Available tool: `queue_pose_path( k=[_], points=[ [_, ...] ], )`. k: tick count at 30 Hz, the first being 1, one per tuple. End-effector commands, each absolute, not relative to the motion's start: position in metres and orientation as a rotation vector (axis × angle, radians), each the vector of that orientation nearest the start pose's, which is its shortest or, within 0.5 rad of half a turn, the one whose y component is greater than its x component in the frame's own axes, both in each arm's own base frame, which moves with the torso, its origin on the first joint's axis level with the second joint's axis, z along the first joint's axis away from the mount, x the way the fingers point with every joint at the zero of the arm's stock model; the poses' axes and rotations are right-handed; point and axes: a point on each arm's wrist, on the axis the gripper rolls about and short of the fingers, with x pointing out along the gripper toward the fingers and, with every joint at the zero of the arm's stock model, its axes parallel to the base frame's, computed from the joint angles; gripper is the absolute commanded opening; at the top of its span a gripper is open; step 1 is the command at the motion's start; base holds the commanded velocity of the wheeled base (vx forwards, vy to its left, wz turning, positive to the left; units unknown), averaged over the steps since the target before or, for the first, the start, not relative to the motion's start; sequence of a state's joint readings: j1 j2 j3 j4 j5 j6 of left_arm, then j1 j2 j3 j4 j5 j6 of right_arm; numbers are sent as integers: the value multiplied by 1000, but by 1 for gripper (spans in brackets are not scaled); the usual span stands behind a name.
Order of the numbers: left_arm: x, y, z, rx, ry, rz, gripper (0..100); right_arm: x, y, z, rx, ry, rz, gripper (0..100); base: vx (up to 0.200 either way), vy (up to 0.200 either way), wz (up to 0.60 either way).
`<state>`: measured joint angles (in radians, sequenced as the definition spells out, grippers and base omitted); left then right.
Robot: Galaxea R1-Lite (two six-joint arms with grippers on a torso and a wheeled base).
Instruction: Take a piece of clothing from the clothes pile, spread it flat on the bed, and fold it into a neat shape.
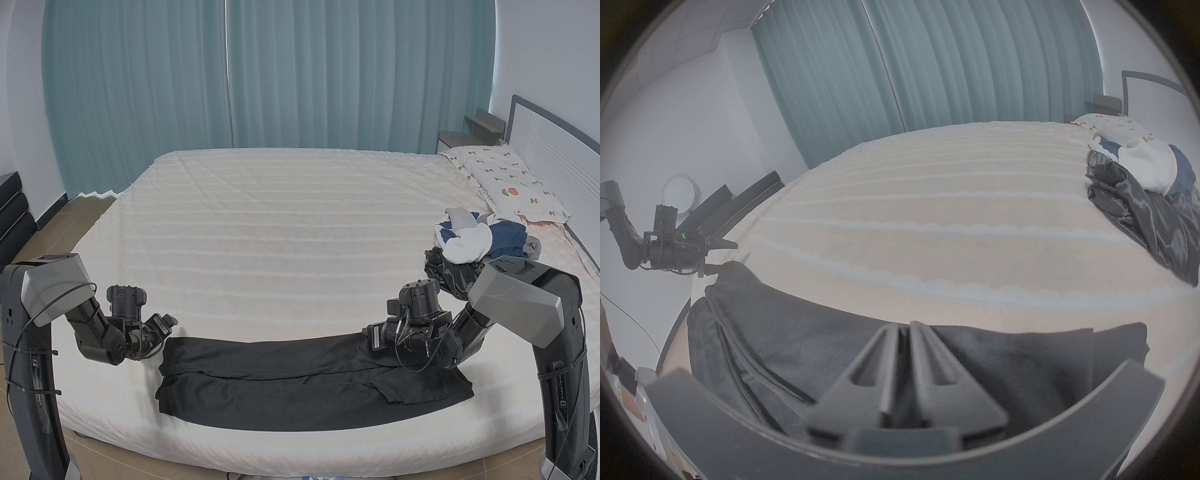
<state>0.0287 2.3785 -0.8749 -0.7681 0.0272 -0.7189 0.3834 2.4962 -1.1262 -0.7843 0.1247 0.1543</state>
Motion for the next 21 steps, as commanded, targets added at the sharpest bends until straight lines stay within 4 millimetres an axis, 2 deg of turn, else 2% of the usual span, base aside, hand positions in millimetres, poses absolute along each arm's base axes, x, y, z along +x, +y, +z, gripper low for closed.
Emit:
queue_pose_path(
  k=[1,6,10,11,14,15,21],
  points=[
    [380,12,-31,-686,684,316,100,402,166,-32,78,614,447,100,0,0,0],
    [380,12,-31,-686,684,316,100,409,153,-17,110,552,407,100,0,0,0],
    [380,12,-31,-686,684,316,100,411,142,-9,200,553,351,100,0,0,0],
    [380,12,-31,-686,684,316,100,413,133,-6,271,561,309,100,0,0,0],
    [380,12,-31,-686,684,316,100,414,122,-8,311,577,272,100,0,0,0],
    [380,12,-31,-686,684,316,100,415,113,-12,330,590,243,100,0,0,0],
    [380,12,-31,-686,684,316,100,414,99,-21,340,619,207,100,0,0,0]
  ],
)
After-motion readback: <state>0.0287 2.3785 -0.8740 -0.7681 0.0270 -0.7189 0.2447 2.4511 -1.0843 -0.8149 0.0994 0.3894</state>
